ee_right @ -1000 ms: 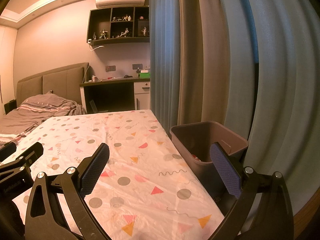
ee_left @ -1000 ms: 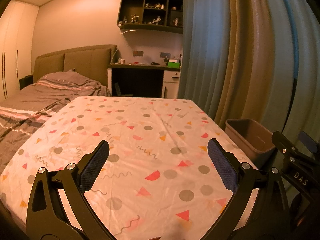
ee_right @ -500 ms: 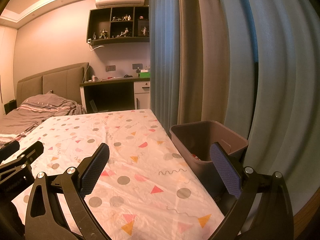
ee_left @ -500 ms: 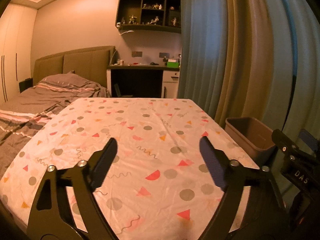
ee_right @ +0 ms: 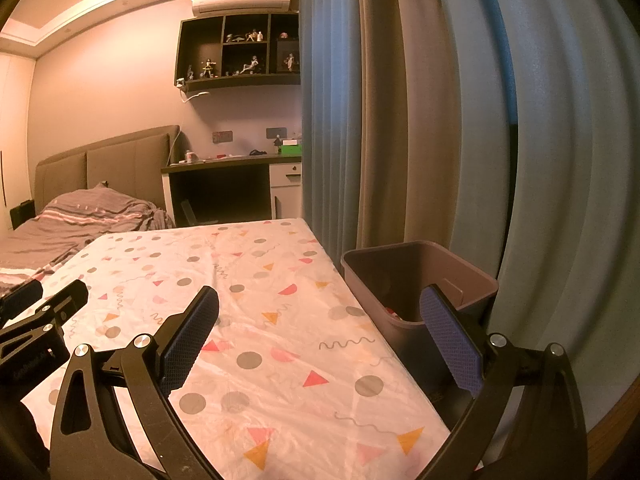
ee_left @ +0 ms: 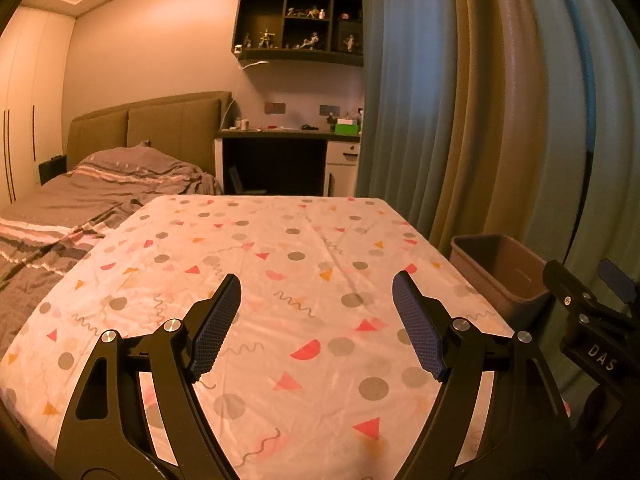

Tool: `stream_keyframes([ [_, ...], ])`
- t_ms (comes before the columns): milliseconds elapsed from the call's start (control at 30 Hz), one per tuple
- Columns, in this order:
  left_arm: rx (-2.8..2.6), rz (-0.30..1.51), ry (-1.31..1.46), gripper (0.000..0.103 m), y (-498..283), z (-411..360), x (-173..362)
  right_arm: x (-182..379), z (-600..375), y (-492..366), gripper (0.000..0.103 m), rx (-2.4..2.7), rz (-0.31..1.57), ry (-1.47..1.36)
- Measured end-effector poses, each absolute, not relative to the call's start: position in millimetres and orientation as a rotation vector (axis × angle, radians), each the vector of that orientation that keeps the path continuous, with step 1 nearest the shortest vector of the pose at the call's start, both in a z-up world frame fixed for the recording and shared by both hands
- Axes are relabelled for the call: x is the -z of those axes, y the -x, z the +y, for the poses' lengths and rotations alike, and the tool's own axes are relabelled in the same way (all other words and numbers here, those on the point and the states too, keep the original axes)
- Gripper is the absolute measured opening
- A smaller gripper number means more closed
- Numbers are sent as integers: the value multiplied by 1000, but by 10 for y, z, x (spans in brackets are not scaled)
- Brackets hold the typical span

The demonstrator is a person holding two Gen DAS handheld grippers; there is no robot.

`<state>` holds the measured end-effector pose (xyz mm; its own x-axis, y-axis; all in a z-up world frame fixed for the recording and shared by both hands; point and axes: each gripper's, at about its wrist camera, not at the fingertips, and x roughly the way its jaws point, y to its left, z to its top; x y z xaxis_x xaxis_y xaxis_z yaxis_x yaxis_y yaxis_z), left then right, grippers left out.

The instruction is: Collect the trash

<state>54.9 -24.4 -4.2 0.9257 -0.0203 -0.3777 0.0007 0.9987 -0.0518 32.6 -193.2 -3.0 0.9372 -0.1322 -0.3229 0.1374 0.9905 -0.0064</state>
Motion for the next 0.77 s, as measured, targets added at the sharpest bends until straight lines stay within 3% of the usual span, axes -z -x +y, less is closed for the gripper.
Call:
stream_keyframes([
  [333,2,379,52,77,-530,-216,15,29,-1935,-325,97,137,327,-18],
  [767,-33,383,37,86,-523,-226,16,29,-1909,-332,97,138,323,-21],
])
